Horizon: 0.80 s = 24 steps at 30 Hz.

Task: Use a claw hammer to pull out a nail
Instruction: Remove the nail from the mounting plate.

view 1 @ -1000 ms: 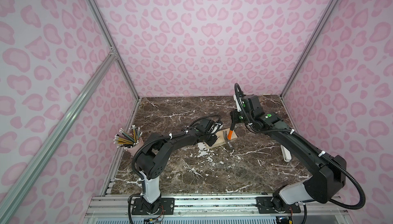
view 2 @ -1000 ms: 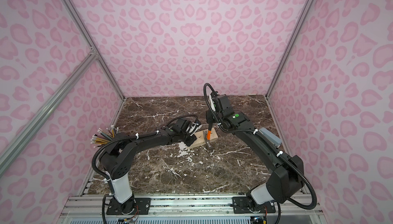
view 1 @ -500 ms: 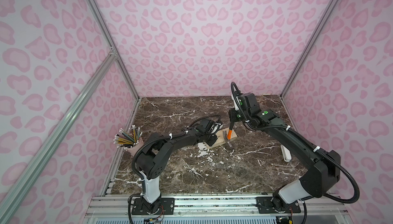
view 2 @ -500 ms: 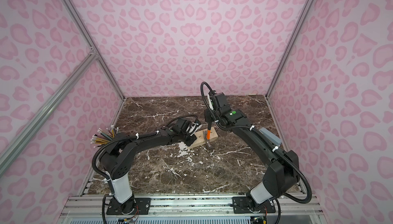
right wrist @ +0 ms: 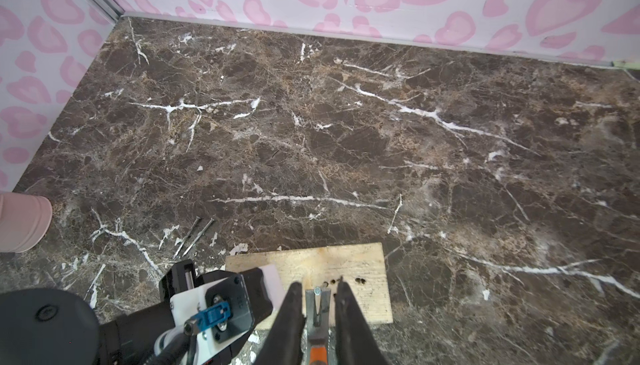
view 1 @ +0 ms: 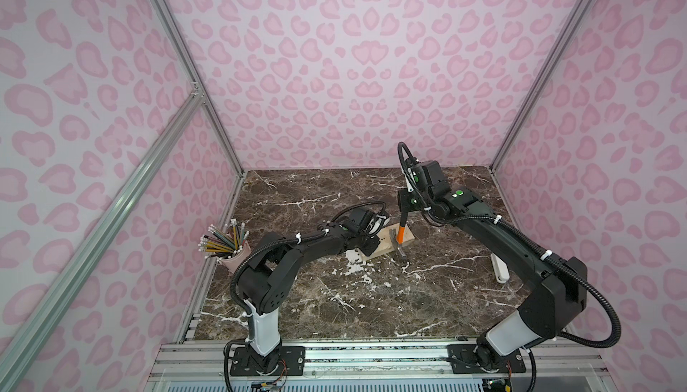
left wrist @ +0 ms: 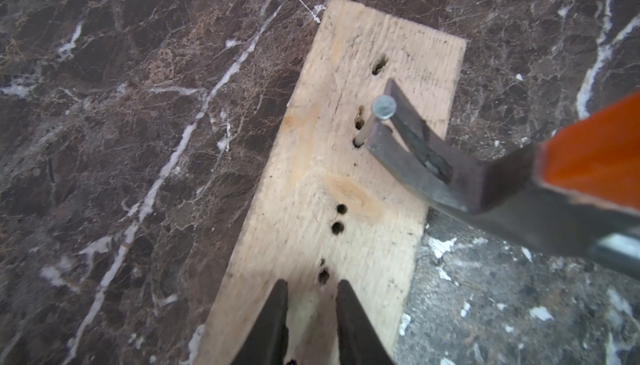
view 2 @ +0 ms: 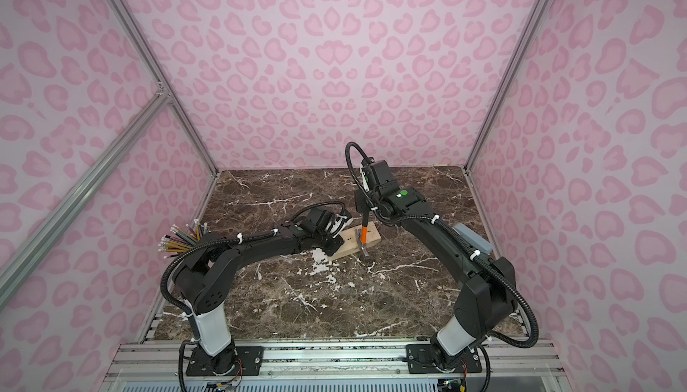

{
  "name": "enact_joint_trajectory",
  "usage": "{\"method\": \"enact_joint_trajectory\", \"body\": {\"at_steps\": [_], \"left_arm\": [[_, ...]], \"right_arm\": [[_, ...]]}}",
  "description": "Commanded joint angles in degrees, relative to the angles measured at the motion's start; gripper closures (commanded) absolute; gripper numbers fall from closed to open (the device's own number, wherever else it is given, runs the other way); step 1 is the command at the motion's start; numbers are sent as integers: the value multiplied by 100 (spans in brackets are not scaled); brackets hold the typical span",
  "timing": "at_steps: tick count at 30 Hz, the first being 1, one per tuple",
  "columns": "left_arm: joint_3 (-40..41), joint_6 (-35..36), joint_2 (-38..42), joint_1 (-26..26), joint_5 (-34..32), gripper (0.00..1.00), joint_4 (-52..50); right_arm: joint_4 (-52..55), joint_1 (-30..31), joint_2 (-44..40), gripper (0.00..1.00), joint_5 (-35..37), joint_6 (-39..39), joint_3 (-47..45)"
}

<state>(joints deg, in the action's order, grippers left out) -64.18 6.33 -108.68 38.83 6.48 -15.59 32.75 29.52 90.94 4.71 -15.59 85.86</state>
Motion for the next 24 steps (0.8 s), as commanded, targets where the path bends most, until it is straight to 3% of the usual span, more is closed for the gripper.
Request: {"method": "enact_joint_trajectory", "body": {"at_steps": [1,11,24], "left_arm": [[20,-18,-21,-1,-114,72,-488],[3,-27,-56,6,-113,72,-496],[3,-35,-170,11,-107,72,-578]], "right_arm": [[-339,2,51,100,92,-31,181],[-669,10,84,100,48,-137,-41],[-2433,291,-974,100,744,-183,-2316]]}}
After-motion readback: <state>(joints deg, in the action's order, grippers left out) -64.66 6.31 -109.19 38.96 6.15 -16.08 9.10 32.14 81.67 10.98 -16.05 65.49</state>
